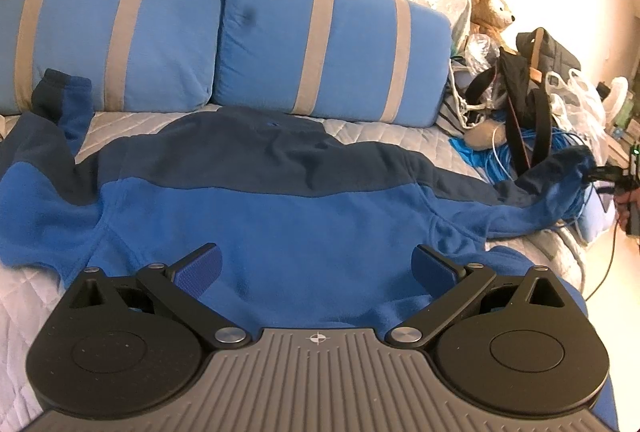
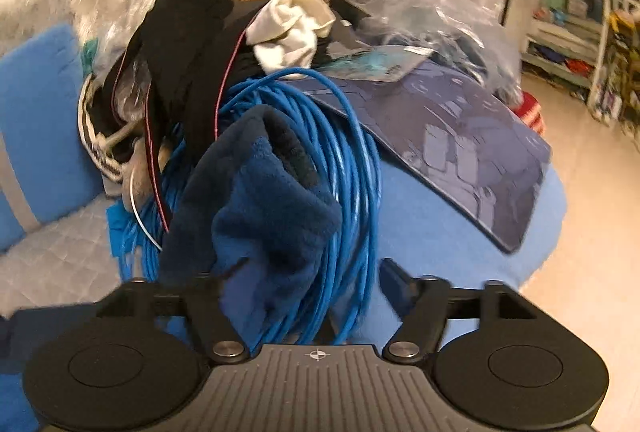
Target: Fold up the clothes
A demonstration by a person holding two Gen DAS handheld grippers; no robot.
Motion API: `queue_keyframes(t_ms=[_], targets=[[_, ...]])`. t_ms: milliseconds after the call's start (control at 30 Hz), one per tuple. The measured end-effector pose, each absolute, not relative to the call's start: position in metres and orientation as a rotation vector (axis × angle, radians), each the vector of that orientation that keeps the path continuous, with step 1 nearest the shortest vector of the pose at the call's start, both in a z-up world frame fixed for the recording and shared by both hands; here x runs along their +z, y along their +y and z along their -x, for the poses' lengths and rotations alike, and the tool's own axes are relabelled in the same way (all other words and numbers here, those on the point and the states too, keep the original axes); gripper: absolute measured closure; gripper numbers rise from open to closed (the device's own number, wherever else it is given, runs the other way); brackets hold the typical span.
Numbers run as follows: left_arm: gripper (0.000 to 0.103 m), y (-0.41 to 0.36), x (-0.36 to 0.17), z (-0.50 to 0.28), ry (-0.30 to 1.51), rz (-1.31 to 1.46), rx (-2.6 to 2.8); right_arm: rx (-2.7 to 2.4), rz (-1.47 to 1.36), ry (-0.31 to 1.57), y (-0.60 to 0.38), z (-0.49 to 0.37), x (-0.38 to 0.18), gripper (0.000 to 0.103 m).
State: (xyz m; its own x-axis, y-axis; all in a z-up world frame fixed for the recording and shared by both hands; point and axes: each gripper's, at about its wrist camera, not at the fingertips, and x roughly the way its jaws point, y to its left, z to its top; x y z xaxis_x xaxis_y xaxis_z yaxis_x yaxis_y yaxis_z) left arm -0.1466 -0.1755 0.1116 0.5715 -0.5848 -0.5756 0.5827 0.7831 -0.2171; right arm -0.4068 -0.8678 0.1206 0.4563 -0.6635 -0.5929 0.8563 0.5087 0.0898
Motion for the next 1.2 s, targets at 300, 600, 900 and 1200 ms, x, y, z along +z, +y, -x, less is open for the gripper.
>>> queue_keyframes(t_ms=[300, 600, 900, 1200], targets=[[0.0, -0.176, 0.111, 0.147, 0.666, 0.01, -0.69, -0.587, -0.337, 0.526, -0.771, 0.353, 0.117, 0.027], [0.0, -0.173, 0.113, 0.151, 0.638, 0.019, -0.68, -0.307, -0.113, 0.669, -0.708, 0.183, 0.072, 0.029], [0.0, -0.172, 0.111, 0.145, 0.635, 0.046, -0.694, -0.218, 0.016, 0.849, -0.71, 0.091, 0.007, 0.03], [0.0, -0.169, 0.107, 0.141, 0.64, 0.102, -0.721, -0.093, -0.004, 0.903, -0.716, 0.13, 0.034, 0.09]])
